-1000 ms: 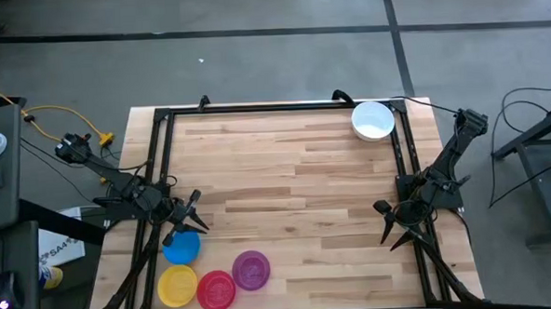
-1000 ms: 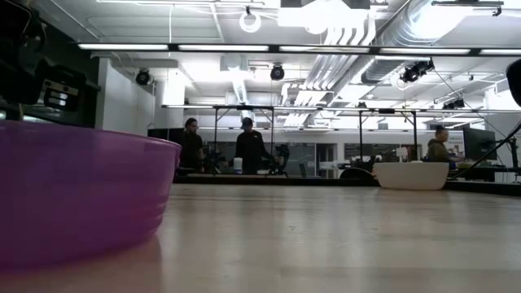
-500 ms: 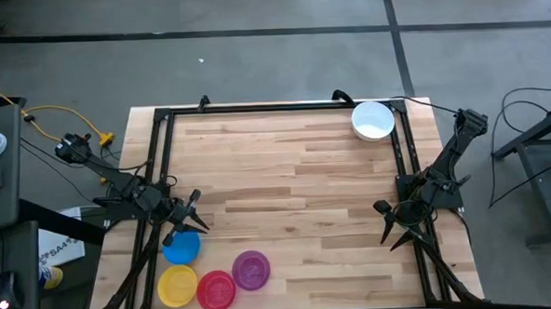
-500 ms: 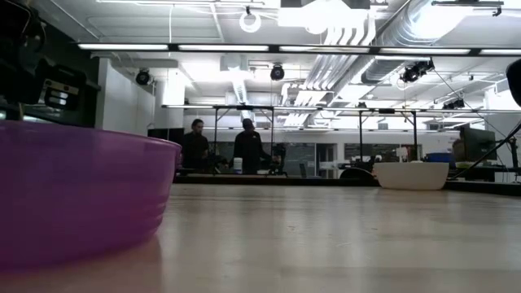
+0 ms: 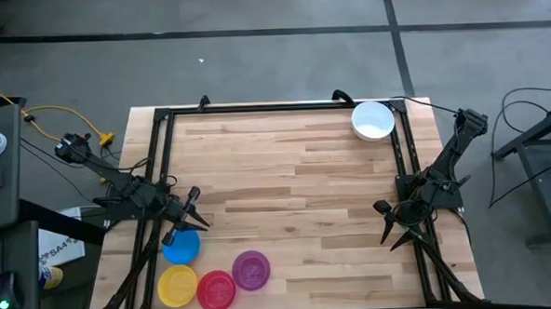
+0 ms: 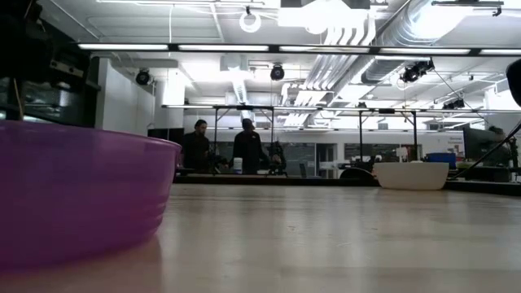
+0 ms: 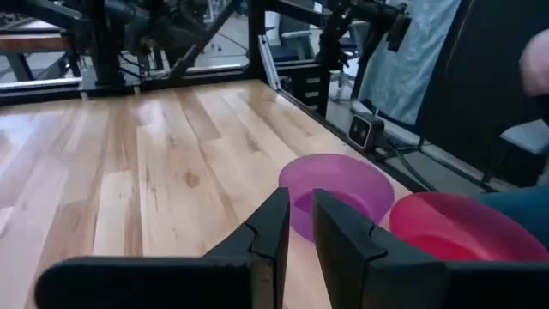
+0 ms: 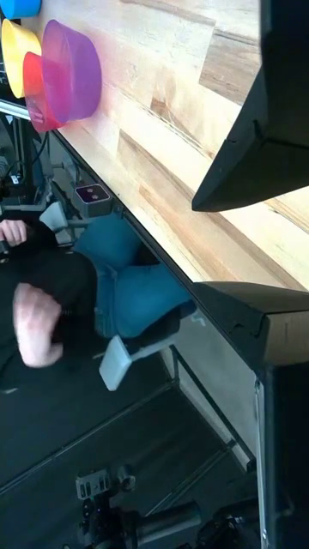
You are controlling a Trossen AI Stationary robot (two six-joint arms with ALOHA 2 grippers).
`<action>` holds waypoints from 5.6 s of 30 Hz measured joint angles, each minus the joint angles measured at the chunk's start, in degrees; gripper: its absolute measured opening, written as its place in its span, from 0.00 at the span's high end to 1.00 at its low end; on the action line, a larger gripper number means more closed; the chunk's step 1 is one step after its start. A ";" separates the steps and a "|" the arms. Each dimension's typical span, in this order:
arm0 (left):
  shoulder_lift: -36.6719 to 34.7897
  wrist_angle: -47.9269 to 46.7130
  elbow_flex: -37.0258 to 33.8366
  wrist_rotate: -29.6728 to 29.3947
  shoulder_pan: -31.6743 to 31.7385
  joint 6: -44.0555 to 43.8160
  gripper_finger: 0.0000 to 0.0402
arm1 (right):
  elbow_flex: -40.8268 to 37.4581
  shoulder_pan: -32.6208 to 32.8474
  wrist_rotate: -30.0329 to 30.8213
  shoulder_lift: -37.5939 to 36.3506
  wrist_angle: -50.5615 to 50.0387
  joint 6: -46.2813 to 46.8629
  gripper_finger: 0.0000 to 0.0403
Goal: Nest bowls inside each other
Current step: Stack the blue bowl on the white bowl
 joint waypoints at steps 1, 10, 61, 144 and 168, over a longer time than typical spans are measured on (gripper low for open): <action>-0.07 0.22 0.33 -0.59 0.00 0.00 0.87 | 0.00 0.02 -0.02 0.02 0.00 0.00 0.66; 1.19 0.09 1.09 -7.41 0.02 -0.43 0.87 | 0.00 0.00 0.00 0.02 0.00 0.02 0.66; 45.18 -3.34 35.23 -11.04 13.91 6.64 0.87 | -0.01 0.00 1.77 0.00 0.52 -2.61 0.66; 45.16 -56.67 45.04 -13.80 -18.22 -50.31 0.87 | 29.05 -22.13 16.41 42.36 16.74 -5.79 0.66; 45.29 -68.91 35.49 -8.27 -26.29 -44.55 0.87 | 33.16 -24.55 10.45 46.73 19.57 3.26 0.66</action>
